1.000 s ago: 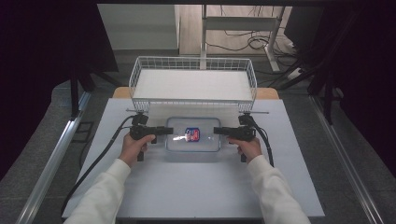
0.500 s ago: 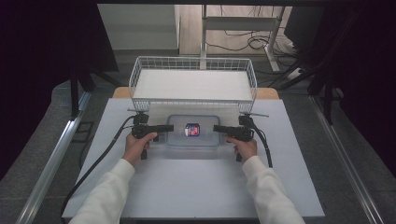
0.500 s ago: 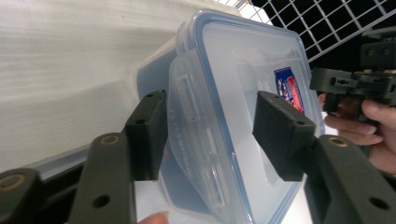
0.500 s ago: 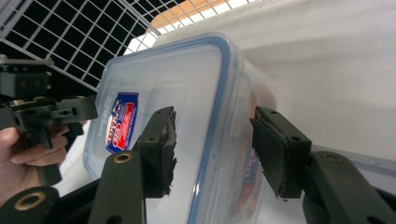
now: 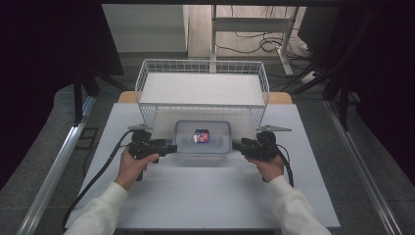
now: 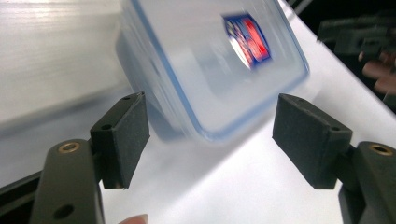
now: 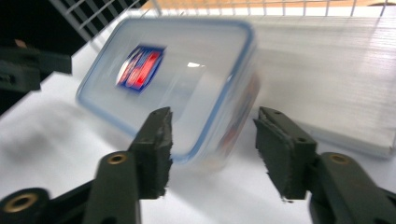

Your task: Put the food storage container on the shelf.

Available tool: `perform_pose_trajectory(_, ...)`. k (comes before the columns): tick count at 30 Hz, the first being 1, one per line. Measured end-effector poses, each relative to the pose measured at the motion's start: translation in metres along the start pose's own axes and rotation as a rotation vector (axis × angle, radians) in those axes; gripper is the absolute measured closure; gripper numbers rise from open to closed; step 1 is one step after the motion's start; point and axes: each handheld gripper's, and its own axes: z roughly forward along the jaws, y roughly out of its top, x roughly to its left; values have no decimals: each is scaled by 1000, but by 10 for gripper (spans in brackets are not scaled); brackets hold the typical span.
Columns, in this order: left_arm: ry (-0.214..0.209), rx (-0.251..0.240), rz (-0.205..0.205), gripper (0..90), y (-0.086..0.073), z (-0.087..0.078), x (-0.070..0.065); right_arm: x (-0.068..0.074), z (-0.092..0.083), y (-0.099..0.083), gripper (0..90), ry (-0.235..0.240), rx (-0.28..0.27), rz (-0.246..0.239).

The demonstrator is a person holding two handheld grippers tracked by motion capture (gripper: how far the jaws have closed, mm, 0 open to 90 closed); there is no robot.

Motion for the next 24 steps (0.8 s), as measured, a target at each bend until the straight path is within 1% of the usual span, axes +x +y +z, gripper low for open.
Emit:
perform_pose_trajectory(1,0,0,0,267,0,0,0,0,0,0,514,0,0,0)
perform_pose_trajectory(2,-1,1,4,267,-4,-3,-3,5,-3,-2,542,6,9,-26)
perform_pose_trajectory(3,-4,8,14,266,-12,-7,-9,17,-6,-7,601,17,39,-103)
perform_pose_trajectory(4,-4,8,14,263,-12,-7,-9,24,-7,-10,629,15,51,-144)
perform_pose_trajectory(5,0,11,30,263,-16,-9,-12,24,-7,-10,629,15,51,-144)
perform_pose_trajectory(6,9,12,39,263,-20,-10,-15,31,-7,-14,659,17,63,-178)
perform_pose_trajectory(7,18,16,53,262,-24,-12,-18,37,-6,-17,687,14,73,-202)
perform_pose_trajectory(8,25,23,63,257,-28,-14,-20,46,-4,-23,764,21,79,-257)
perform_pose_trajectory(9,29,29,70,257,-32,-16,-22,46,-4,-23,764,21,79,-257)
perform_pose_trajectory(10,35,36,79,257,-35,-18,-24,49,-2,-26,796,27,81,-272)
perform_pose_trajectory(11,50,44,94,258,-39,-23,-28,53,4,-30,850,39,94,-285)
perform_pose_trajectory(12,50,44,94,258,-39,-23,-28,53,4,-30,850,39,94,-285)
perform_pose_trajectory(13,53,41,97,258,-42,-26,-29,55,8,-32,868,46,101,-290)
perform_pose_trajectory(14,55,41,101,259,-44,-28,-31,60,14,-34,885,49,118,-306)
perform_pose_trajectory(15,62,44,106,259,-47,-30,-33,60,14,-34,885,49,118,-306)
perform_pose_trajectory(16,74,46,116,258,-49,-32,-36,64,22,-35,886,44,131,-317)
perform_pose_trajectory(17,85,53,140,258,-54,-34,-41,66,26,-35,887,44,138,-319)
perform_pose_trajectory(18,85,53,140,258,-54,-34,-41,68,30,-36,887,43,145,-327)
perform_pose_trajectory(19,78,57,140,258,-57,-35,-43,68,30,-36,887,43,145,-327)
perform_pose_trajectory(20,75,62,142,258,-59,-35,-45,73,40,-36,887,39,163,-340)
perform_pose_trajectory(21,75,62,143,258,-60,-35,-46,73,40,-36,887,39,163,-340)
perform_pose_trajectory(22,79,64,145,258,-62,-36,-48,76,51,-38,887,32,180,-348)
perform_pose_trajectory(23,80,65,150,258,-63,-36,-49,78,57,-39,887,23,191,-356)
perform_pose_trajectory(24,80,65,150,258,-63,-36,-49,78,57,-39,887,23,191,-356)
